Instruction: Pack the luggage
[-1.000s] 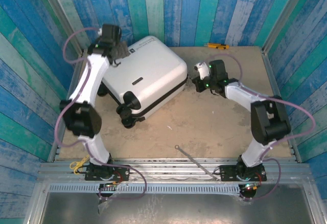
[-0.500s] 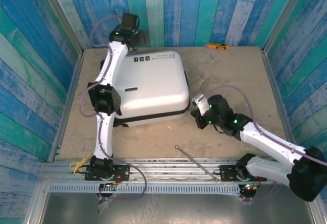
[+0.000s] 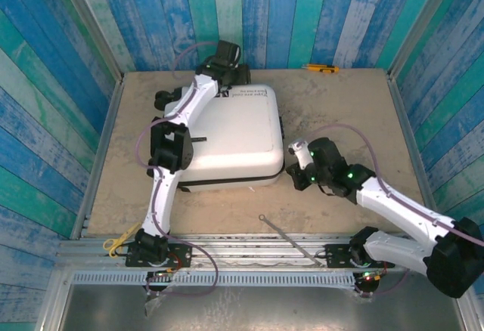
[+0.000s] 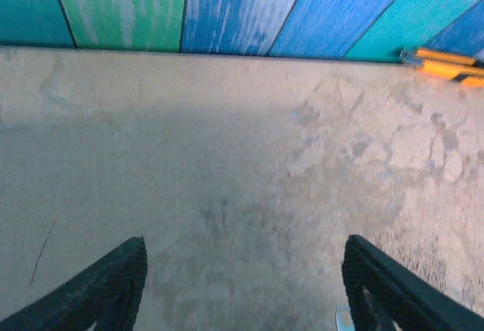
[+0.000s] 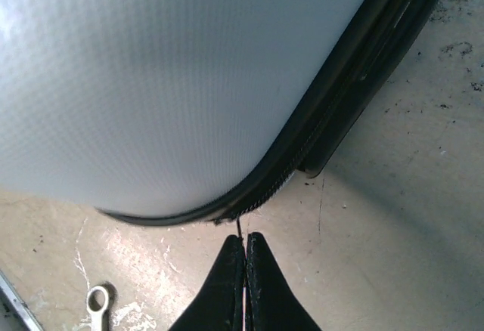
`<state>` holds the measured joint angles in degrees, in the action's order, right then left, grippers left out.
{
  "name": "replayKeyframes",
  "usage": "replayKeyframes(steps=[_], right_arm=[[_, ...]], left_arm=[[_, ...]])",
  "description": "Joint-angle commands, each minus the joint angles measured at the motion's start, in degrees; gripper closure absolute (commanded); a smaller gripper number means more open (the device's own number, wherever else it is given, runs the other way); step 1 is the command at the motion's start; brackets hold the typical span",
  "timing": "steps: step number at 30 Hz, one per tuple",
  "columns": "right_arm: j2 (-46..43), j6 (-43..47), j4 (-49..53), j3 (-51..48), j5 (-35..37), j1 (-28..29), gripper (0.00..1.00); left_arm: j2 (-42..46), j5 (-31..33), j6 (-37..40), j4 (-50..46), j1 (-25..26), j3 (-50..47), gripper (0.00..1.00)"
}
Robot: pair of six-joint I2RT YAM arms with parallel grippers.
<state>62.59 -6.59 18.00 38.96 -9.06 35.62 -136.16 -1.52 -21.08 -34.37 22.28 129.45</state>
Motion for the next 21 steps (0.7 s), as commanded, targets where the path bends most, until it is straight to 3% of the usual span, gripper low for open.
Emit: replayKeyframes(steps=[1, 8, 18, 21], right_arm=[[4.6, 3.7, -2.8, 2.2, 6.2, -4.6, 1.00], [2.4, 7.4, -14.4, -2.2, -0.8, -11.6, 1.00], [2.0, 5.1, -17.4, -5.4, -4.9, -15.7, 1.00], [2.5, 3.6, -16.4, -5.1, -5.2, -16.8, 1.00]], left_arm=[[4.2, -0.8, -0.3, -0.2, 5.3, -11.9, 0.34], [12.6, -0.9, -2.5, 17.2, 6.5, -32.4, 0.42], [19.8, -0.3, 0.6, 29.6, 6.5, -45.0, 0.44], [23.1, 1.5, 1.2, 33.2, 6.7, -47.4, 0.32]])
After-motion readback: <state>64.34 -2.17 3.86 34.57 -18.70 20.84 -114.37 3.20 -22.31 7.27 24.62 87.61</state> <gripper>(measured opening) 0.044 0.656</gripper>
